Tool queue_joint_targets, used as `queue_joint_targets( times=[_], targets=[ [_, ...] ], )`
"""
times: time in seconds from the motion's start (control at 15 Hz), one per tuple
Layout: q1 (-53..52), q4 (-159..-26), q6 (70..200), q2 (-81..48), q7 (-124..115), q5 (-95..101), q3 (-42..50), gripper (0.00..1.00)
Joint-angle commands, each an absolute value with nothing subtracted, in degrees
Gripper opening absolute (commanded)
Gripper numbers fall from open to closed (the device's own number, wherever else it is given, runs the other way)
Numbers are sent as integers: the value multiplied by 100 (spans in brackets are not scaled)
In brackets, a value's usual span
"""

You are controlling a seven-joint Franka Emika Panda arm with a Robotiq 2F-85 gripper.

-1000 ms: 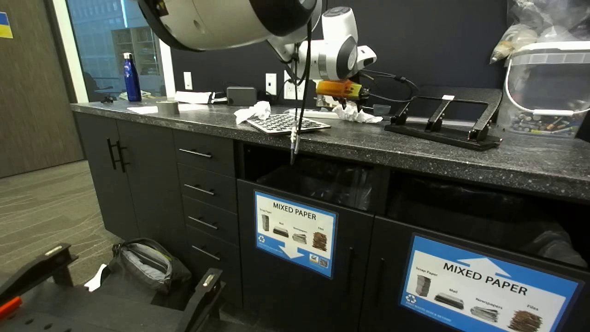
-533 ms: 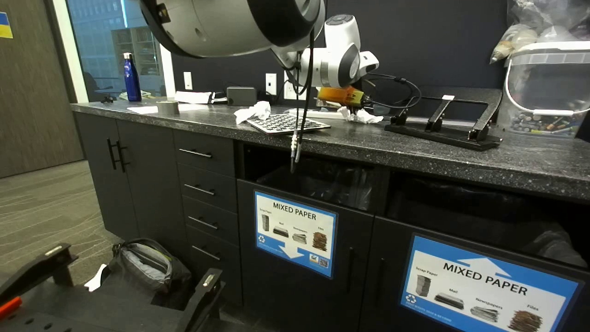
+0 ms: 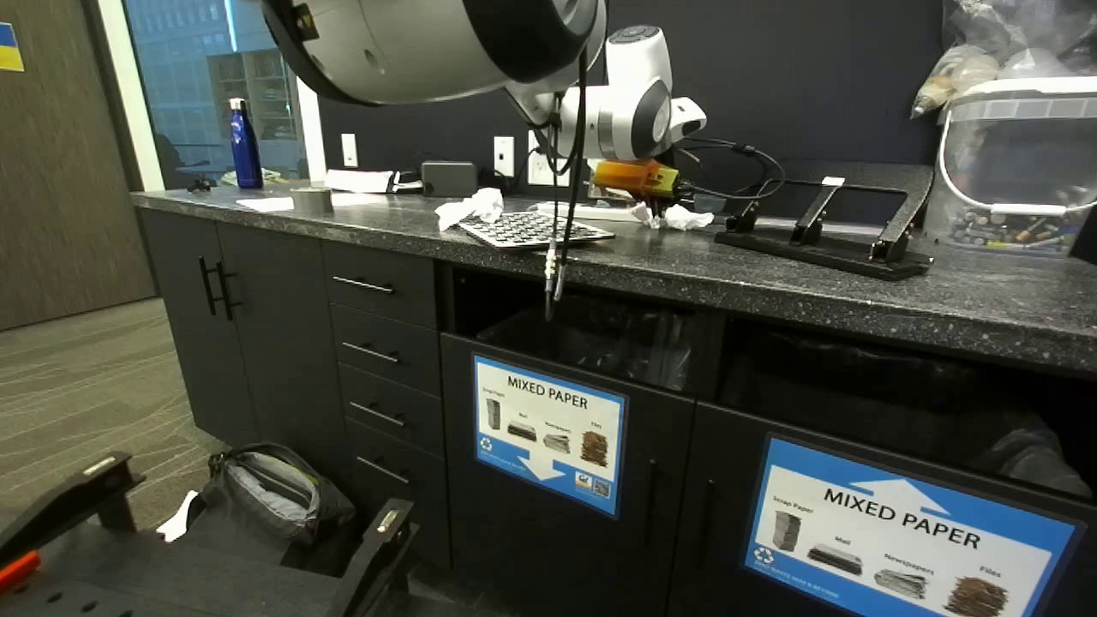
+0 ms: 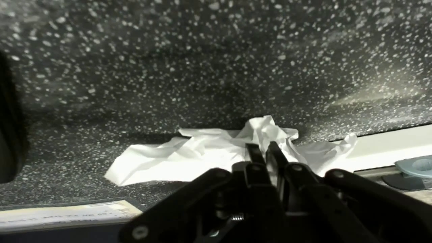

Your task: Put all the white pieces of paper in the left bin

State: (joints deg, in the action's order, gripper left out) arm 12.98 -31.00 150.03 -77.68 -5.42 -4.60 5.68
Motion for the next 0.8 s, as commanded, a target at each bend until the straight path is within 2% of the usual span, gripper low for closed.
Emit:
queue_joint_targets(
  times=[0.0,0.27,0.47,0.73],
  targets=[
    [1084,-3064,14797,-7583,-854,-231,937,9],
    [689,-3235,14556,-7231,-1384,6,1460,9],
    [260,-3488,13553,-6807,-1649,230,1810,7],
    [-212,-3679,11581,-6208,-1513,318,1875,8]
  ],
)
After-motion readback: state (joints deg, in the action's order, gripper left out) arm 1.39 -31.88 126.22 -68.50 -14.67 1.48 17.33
